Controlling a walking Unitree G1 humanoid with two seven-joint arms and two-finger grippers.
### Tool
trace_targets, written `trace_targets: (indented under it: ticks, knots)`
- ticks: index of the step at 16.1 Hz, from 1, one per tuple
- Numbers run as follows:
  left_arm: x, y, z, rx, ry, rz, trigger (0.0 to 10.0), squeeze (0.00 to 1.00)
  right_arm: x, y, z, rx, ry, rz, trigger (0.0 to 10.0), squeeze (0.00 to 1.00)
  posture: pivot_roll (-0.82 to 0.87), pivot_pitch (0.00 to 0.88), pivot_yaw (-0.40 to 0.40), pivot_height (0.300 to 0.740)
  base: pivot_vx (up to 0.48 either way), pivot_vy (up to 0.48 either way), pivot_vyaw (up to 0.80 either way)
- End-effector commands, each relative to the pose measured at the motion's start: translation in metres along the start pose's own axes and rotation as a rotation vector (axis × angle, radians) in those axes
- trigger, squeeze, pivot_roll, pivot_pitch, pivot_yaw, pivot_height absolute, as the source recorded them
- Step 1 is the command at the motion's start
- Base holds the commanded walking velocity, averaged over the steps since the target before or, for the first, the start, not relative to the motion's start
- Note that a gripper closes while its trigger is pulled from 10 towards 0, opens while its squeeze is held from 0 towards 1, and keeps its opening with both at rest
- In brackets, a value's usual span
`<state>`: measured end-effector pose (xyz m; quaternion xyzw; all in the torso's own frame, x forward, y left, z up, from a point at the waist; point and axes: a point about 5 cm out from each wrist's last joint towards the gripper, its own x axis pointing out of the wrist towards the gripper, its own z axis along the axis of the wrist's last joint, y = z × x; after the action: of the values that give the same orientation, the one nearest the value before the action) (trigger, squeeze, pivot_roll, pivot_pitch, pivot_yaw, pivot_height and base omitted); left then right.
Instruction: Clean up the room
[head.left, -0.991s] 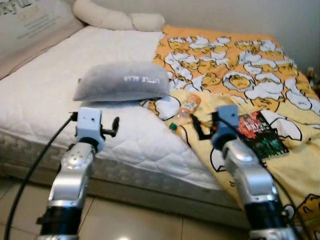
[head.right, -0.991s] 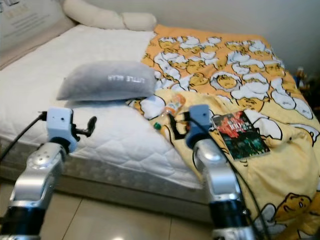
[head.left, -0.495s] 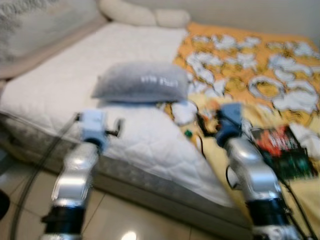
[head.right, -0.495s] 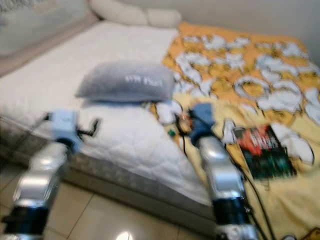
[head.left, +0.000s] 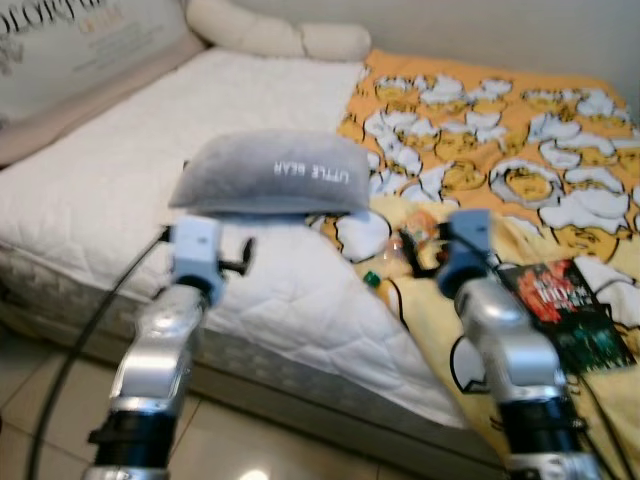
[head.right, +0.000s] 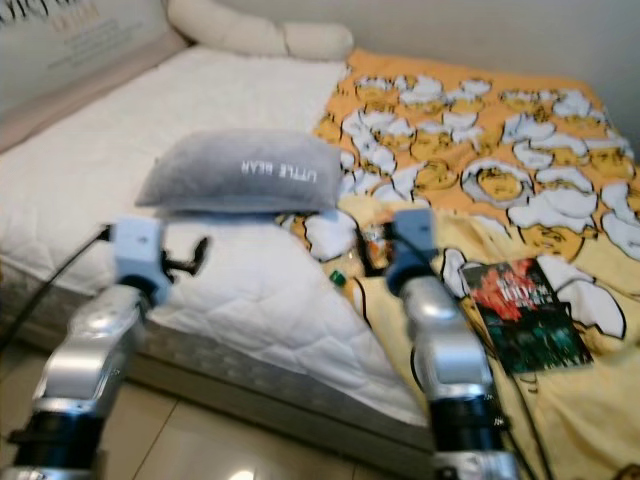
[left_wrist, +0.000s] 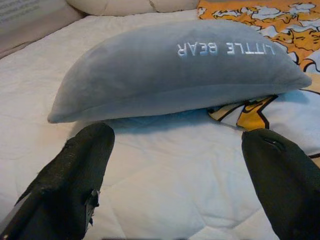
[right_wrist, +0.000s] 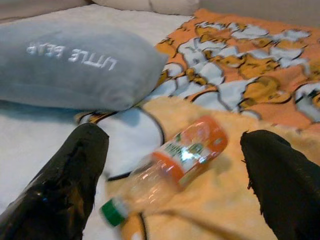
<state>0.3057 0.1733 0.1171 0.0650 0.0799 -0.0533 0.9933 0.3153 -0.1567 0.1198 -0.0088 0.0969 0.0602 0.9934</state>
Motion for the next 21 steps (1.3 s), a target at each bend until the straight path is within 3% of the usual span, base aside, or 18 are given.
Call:
trace_targets:
  ticks: [1, 13, 15, 18, 19, 21]
  knots:
    - [0.001, 0.011, 0.005, 0.013, -0.015, 0.035, 10.0, 0.0, 0.003, 0.009, 0.004, 0.005, -0.006, 0.027, 10.0, 0.0, -0.07, 0.0, -0.006, 0.74, 0.289, 0.0, 0.0]
    - [-0.003, 0.014, 0.001, 0.019, -0.011, 0.042, 10.0, 0.0, 0.0, 0.01, 0.001, 0.04, 0.027, 0.019, 10.0, 0.0, -0.06, 0.0, -0.026, 0.74, 0.293, 0.0, 0.0]
    - [-0.004, 0.016, 0.0, 0.035, -0.007, 0.039, 10.0, 0.0, 0.008, 0.008, -0.003, 0.032, 0.06, -0.052, 10.0, 0.0, -0.05, 0.0, -0.028, 0.74, 0.291, 0.0, 0.0]
    - [-0.005, 0.017, 0.001, 0.054, -0.008, 0.027, 10.0, 0.0, 0.02, 0.014, 0.001, 0.056, 0.065, -0.038, 10.0, 0.0, -0.03, 0.0, -0.041, 0.74, 0.29, 0.0, 0.0]
    - [-0.006, 0.017, 0.002, 0.056, -0.011, 0.027, 10.0, 0.0, 0.022, 0.014, 0.001, 0.056, 0.088, -0.033, 10.0, 1.0, -0.02, 0.0, -0.046, 0.74, 0.266, 0.0, 0.0]
    - [-0.004, 0.017, 0.006, 0.07, -0.022, 0.001, 10.0, 0.0, 0.032, 0.009, -0.004, 0.063, 0.167, -0.047, 10.0, 1.0, -0.02, 0.0, -0.049, 0.74, 0.0, 0.0, 0.0]
